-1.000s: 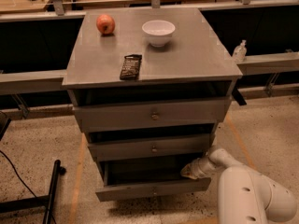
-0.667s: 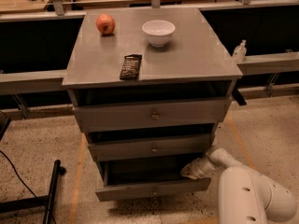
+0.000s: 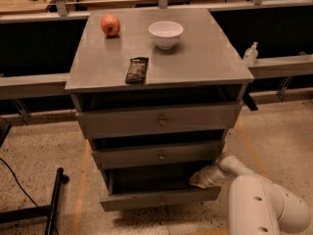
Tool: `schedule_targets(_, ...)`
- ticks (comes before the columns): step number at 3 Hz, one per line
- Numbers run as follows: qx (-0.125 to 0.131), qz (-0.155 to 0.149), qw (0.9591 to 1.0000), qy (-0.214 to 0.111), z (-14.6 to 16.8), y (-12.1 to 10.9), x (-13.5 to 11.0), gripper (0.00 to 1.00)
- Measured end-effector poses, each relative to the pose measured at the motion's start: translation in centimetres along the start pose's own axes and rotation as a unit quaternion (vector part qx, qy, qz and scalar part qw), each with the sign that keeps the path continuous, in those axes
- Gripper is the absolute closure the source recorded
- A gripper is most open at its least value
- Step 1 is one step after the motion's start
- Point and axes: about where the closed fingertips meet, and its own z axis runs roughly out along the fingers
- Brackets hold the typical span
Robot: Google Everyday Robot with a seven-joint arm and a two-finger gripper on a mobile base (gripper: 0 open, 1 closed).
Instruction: Open bottom drawer
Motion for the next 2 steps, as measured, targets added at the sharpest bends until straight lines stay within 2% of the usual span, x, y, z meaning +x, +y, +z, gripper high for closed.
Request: schedule_targets(2, 0.000, 0.000, 1.0000, 0.000, 0.00, 0.01, 0.00, 1.00)
